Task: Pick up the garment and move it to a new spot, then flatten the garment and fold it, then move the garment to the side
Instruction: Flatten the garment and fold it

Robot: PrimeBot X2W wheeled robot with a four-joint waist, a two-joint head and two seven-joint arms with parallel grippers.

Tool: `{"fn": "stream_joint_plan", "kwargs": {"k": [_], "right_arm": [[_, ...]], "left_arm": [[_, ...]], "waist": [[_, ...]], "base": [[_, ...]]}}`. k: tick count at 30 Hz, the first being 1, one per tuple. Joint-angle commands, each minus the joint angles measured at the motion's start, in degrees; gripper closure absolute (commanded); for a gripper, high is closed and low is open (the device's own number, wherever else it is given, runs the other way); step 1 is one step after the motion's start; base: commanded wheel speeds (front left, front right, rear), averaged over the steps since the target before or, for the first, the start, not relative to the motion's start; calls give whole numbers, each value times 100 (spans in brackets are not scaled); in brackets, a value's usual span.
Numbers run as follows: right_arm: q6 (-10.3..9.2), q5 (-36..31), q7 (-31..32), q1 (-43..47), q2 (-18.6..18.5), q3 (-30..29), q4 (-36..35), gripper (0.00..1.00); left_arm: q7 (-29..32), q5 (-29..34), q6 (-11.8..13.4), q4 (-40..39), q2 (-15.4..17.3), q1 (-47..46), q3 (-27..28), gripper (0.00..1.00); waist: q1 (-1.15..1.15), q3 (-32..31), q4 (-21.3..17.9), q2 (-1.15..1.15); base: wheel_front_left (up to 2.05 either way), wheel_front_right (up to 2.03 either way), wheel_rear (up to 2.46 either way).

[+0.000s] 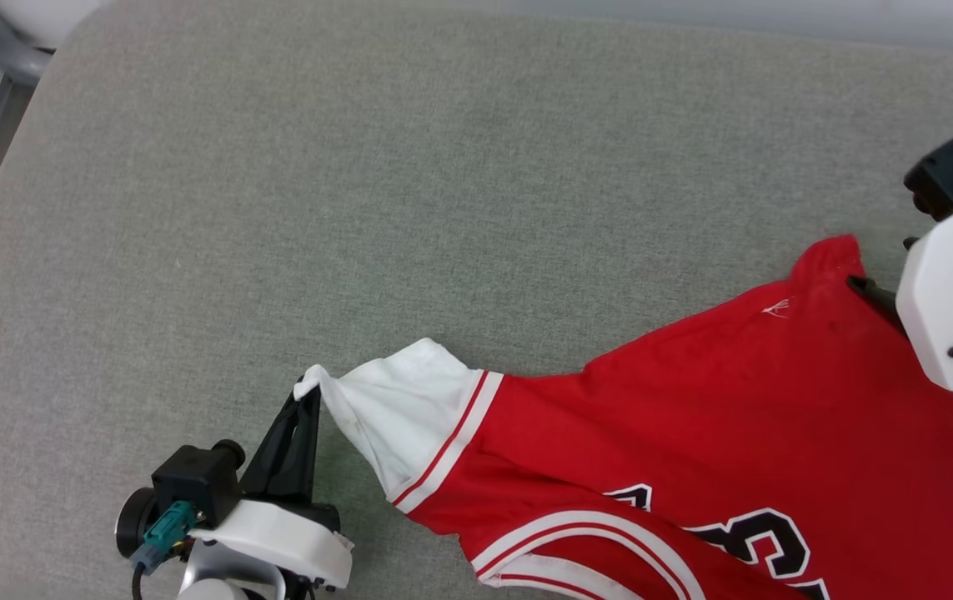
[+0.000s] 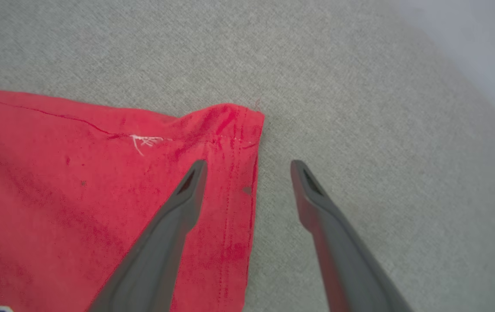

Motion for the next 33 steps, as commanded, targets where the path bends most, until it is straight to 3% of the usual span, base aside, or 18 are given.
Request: {"fn": "stream_joint_plan", "kwargs": {"k": [1, 7, 15, 16, 17, 26, 33], "right_arm": [[-5, -26, 17, -206, 84, 146, 189, 0], [-5, -1, -174, -705, 322, 766, 1168, 0], [-3, 324, -550, -521, 450, 1559, 2008, 1], [-4, 348, -661, -545, 452, 1584, 2070, 73], [-4, 370, -771, -593, 463, 1597, 2124, 100], [-7, 530, -2159, -956, 464, 1689, 2061, 100], [-7, 534, -3139, -750, 372, 1513, 1979, 100]], "left_arm": [[-19, 23, -29, -12, -32, -104, -5, 100], [-33, 81, -82, 28, -146, -283, -72, 100], [-42, 122, -141, 166, -236, -376, -73, 100], [-44, 127, -141, 177, -243, -362, -62, 100], [-45, 132, -138, 193, -244, -341, -50, 100], [-49, 188, -134, 226, -119, -197, 78, 100], [-33, 272, -113, -8, 119, -253, 211, 100]], "waist": [[-1, 136, 88, 0], [-1, 372, 234, 0], [-1, 423, 296, 0], [-1, 406, 280, 0], [-1, 382, 255, 0], [-1, -173, -19, 0], [-1, -771, -253, 0]], "base": [[0, 0, 0], [0, 0, 0], [0, 0, 0], [0, 0, 0], [0, 0, 0], [0, 0, 0], [0, 0, 0]]}}
